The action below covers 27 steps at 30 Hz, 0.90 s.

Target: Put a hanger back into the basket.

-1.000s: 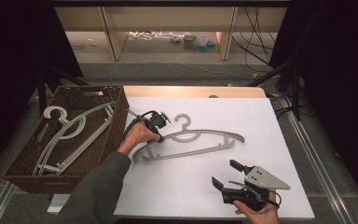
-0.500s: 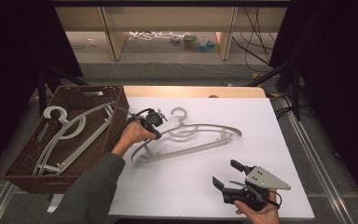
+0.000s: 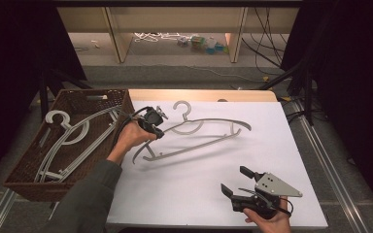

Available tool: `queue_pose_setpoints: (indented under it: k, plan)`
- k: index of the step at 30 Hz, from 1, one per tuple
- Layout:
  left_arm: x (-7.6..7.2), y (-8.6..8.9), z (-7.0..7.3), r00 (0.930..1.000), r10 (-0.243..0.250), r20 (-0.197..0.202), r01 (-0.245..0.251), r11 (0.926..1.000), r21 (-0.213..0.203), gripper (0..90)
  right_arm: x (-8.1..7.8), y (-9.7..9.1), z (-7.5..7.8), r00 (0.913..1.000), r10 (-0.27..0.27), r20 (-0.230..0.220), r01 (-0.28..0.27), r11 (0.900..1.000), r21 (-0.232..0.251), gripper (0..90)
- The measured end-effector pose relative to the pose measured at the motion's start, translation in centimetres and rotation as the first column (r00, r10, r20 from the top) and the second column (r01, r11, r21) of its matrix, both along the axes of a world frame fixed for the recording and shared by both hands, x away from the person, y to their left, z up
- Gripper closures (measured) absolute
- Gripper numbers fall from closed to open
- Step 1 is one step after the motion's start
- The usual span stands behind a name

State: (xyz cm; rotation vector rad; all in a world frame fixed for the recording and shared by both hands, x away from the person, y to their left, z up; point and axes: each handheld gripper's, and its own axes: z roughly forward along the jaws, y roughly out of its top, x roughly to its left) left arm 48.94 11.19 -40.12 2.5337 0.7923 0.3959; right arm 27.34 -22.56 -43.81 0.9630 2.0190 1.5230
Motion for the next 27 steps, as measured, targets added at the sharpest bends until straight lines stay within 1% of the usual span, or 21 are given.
queue_pose_setpoints:
  k: [3,6,7,8,9,11,14,15,17,18,20,21,22,24,25,26,27]
  plan:
    - [-0.5,0.2,1.5,0.9999,-0.005,0.014,0.005,0.9987,-0.05,82.3,0.0,0.0,0.0,1.0,0.001,0.0,-0.001,1.0,0.003,15.9]
    - [-0.8,0.7,3.5,0.9988,0.003,0.048,-0.001,0.9991,-0.043,82.3,0.0,-0.1,0.0,1.0,0.001,-0.006,-0.001,1.0,0.002,15.9]
    - [-0.9,0.9,4.0,0.9979,0.009,0.064,-0.006,0.9988,-0.048,82.3,0.0,-0.1,0.0,1.0,0.0,-0.002,0.0,1.0,0.004,15.9]
    - [-1.0,1.1,4.6,0.9975,0.011,0.07,-0.007,0.9988,-0.048,82.3,0.0,-0.1,0.0,1.0,0.005,-0.005,-0.005,1.0,0.005,15.9]
    - [-1.1,1.2,5.2,0.9967,0.011,0.08,-0.007,0.9987,-0.05,82.3,0.0,-0.1,0.0,1.0,0.0,-0.002,0.0,1.0,0.001,15.9]
    - [-1.3,1.5,6.4,0.9959,0.009,0.09,-0.003,0.998,-0.063,82.3,0.0,-0.1,0.0,1.0,-0.003,-0.003,0.003,1.0,0.0,15.9]
    - [-1.7,1.8,8.4,0.9917,-0.001,0.128,0.007,0.999,-0.045,82.3,0.0,0.0,0.0,1.0,-0.005,-0.001,0.005,1.0,0.002,15.9]
    - [-1.8,2.0,9.2,0.9912,-0.005,0.132,0.01,0.9992,-0.038,82.3,0.0,-0.1,0.0,1.0,-0.007,-0.003,0.007,1.0,0.001,15.9]
    - [-1.9,2.5,10.0,0.989,0.007,0.148,0.0,0.9991,-0.041,82.3,0.0,-0.1,0.0,1.0,-0.003,-0.008,0.003,1.0,0.006,15.9]
    - [-2.0,2.9,10.4,0.9888,0.018,0.148,-0.012,0.9989,-0.045,82.3,0.0,-0.1,0.0,0.9999,-0.011,0.003,0.011,0.9999,0.006,15.9]
    - [-2.0,3.7,11.1,0.9864,0.034,0.161,-0.028,0.9988,-0.04,82.3,0.0,-0.1,0.0,1.0,-0.008,-0.001,0.008,0.9999,0.011,15.9]
    - [-2.0,4.2,11.4,0.9854,0.04,0.166,-0.034,0.9987,-0.037,82.3,0.0,-0.1,-0.1,1.0,-0.003,-0.002,0.003,0.9998,0.02,15.9]
    - [-2.1,4.7,11.6,0.9846,0.048,0.168,-0.043,0.9984,-0.036,82.3,0.0,-0.1,0.0,1.0,-0.007,-0.001,0.007,0.9999,0.012,15.9]
    - [-2.1,5.8,12.0,0.9813,0.071,0.179,-0.064,0.997,-0.042,82.3,0.1,-0.1,-0.1,1.0,-0.008,-0.001,0.008,0.9999,0.014,15.9]
    - [-2.2,6.5,12.2,0.9808,0.082,0.177,-0.075,0.9961,-0.046,82.3,0.1,-0.1,-0.1,1.0,-0.009,-0.003,0.009,0.9999,0.014,15.9]
    - [-2.2,7.1,12.3,0.9781,0.093,0.186,-0.086,0.9952,-0.047,82.3,0.0,-0.2,-0.1,0.9999,-0.015,-0.002,0.015,0.9999,0.007,15.9]
    - [-2.3,7.8,12.5,0.9767,0.104,0.188,-0.099,0.9945,-0.036,82.3,0.1,-0.1,-0.1,1.0,-0.009,-0.003,0.009,0.9998,0.016,15.9]
